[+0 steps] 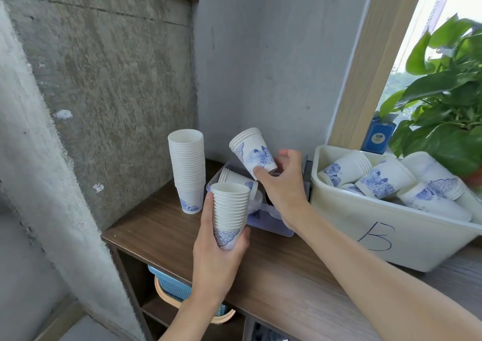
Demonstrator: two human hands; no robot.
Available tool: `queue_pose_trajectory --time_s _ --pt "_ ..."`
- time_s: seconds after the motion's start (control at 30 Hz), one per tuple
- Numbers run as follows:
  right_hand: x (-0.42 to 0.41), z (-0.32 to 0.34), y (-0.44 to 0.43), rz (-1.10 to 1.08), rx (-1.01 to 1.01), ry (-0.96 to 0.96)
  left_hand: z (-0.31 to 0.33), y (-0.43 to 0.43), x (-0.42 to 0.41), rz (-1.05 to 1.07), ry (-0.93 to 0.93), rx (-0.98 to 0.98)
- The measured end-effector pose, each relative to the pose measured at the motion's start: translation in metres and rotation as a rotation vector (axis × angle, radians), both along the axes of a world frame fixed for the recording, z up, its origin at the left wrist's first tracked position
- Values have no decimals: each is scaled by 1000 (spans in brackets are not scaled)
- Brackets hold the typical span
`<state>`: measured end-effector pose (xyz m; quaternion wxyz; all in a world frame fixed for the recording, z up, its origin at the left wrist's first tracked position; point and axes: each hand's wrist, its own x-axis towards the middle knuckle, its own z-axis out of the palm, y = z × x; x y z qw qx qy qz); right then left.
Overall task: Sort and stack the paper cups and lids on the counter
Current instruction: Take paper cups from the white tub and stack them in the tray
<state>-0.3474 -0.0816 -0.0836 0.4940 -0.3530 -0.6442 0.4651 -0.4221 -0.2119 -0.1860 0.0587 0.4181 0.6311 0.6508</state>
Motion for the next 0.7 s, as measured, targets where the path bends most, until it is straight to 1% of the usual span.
queue_pose_trajectory --time_s 0.07,0.2,0.4,0.7 --pt "5 3 -8 57 -59 71 0 0 0 -8 30 6" --pt "16 13 -22 88 -62 113 0 1 0 -44 54 9" --pt "29 19 -37 130 -72 129 2 -1 2 -120 101 6" --pt "29 4 -49 244 -97 104 4 -3 3 -163 112 9"
